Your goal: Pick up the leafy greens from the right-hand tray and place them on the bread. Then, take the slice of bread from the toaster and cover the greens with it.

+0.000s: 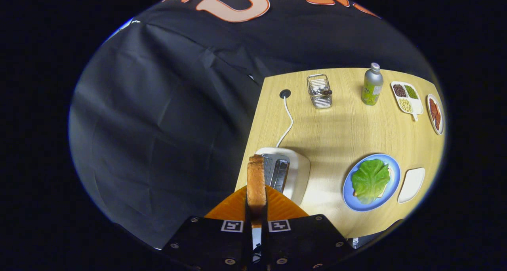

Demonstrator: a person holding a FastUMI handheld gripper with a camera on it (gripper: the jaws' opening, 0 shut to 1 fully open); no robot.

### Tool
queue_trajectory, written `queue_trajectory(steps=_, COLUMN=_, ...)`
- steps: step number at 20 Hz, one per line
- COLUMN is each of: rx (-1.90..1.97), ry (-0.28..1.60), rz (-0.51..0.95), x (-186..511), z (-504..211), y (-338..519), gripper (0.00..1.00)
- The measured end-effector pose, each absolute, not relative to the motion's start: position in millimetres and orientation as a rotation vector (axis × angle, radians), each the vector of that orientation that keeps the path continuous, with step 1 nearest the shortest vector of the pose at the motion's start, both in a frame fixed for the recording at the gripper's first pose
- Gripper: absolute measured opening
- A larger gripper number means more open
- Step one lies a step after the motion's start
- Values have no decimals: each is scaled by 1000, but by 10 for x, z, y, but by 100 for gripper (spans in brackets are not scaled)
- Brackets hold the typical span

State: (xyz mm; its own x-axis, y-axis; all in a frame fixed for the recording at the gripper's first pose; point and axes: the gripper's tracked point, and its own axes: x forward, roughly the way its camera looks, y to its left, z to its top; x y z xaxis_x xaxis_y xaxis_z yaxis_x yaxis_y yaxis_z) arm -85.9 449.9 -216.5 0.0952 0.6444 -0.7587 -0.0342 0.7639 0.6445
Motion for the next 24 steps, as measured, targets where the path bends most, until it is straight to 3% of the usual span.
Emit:
queue_trajectory(steps=12, rx=770, ry=1296, rz=556, x=-872, z=-2145, y=3442, gripper=8)
queue_trajectory(steps=24, rx=939, ry=1363, rz=547, x=-1341, z=-3190, y=2798, gripper=8)
